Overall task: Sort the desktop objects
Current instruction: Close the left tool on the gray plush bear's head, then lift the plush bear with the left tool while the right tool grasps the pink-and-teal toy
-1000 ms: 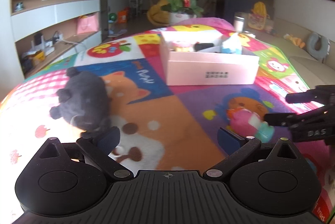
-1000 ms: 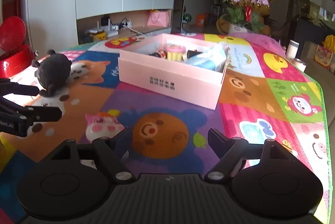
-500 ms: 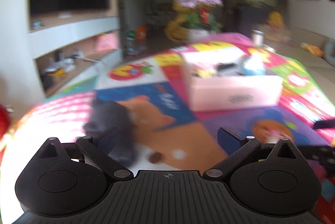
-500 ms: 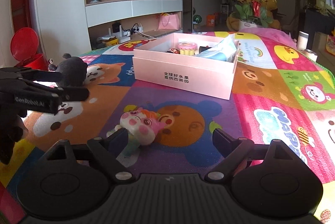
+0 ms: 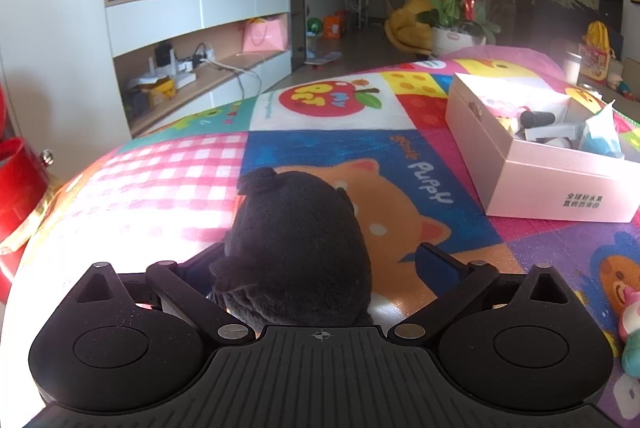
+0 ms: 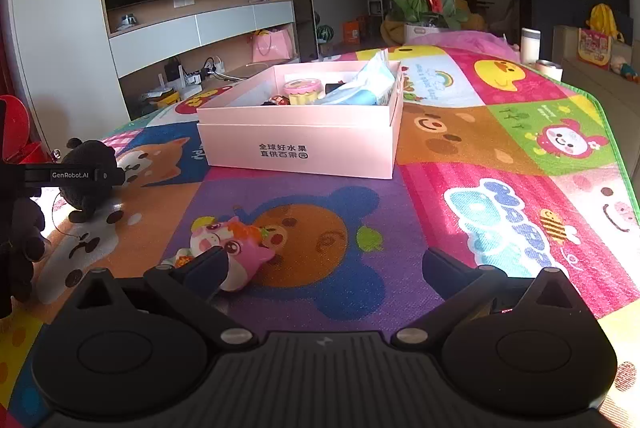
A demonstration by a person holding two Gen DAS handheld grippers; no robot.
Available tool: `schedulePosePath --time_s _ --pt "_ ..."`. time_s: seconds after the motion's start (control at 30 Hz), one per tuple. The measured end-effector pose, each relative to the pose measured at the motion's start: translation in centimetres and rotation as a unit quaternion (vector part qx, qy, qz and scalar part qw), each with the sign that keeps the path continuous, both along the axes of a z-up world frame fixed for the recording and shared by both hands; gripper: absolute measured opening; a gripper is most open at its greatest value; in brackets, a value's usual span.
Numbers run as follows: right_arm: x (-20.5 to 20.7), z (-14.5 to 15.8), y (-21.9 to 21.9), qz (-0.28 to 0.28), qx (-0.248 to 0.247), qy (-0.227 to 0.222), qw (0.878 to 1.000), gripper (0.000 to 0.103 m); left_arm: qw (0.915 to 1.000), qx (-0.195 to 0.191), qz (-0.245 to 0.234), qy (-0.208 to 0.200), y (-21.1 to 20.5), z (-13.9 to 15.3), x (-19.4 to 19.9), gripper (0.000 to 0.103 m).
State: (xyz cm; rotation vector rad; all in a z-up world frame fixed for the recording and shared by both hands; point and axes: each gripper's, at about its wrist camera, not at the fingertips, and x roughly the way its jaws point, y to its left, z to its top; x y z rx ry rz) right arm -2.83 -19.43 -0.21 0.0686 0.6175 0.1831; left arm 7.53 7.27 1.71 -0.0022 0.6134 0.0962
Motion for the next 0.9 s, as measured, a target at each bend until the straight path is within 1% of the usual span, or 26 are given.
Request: schedulePosePath --time_s 0.03,0.07,0.13,0.23,0.27,0.37,0.47,0.53,0.63,0.73,0.83,0.9 --pt "0.1 -0.1 -0.1 -0.002 0.003 0.005 1.000 0.103 1.0000 0.007 0.003 0.001 0.0 0.0 0.1 0.085" --pt "0.2 -0.1 -0.2 -0.004 0.005 0.009 1.000 0.103 0.9999 0.013 0.007 0.000 0.1 -0.1 0.0 0.075" --pt "0.3 -0.3 -0.3 -0.008 0.009 0.013 1.000 0.103 1.0000 0.009 0.004 0.000 0.3 0.0 -0.2 0.075" --pt "0.4 -0.4 -0.2 -0.009 0.009 0.018 1.000 0.103 0.9997 0.020 -0.011 -0.006 0.0 0.1 -0.7 0.073" --pt "0.4 -0.4 -0.2 -0.008 0.009 0.019 1.000 0.103 0.9996 0.018 -0.019 -0.010 -0.1 0.4 -1.1 0.072" --pt "0.4 -0.5 -0.3 -0.008 0.011 0.021 1.000 0.103 0.9978 0.017 -0.055 -0.034 -1.6 1.7 -2.6 0.072" --pt "0.5 -0.6 -0.4 -0.012 0.016 0.025 0.999 0.103 0.9931 0.013 -0.103 -0.055 -3.9 2.9 -4.1 0.072" --pt "0.7 -0.7 -0.4 -0.017 0.016 0.030 0.999 0.103 0.9889 0.009 -0.136 -0.059 -5.4 3.2 -5.0 0.072" --pt "0.9 -0.8 -0.4 -0.019 0.014 0.037 0.999 0.103 0.9830 0.006 -0.177 -0.048 -7.5 2.7 -5.9 0.073" --pt "1.2 -1.0 -0.3 -0.017 0.010 0.050 0.999 0.103 0.9803 -0.001 -0.195 -0.031 -8.4 1.6 -6.4 0.075" --pt "1.4 -1.1 -0.1 -0.017 0.004 0.057 0.998 0.103 0.9798 -0.012 -0.198 -0.027 -8.4 1.1 -7.0 0.075" --pt "1.5 -1.2 0.0 -0.016 -0.001 0.059 0.998 0.103 0.9800 -0.018 -0.196 -0.027 -8.0 1.2 -7.4 0.085"
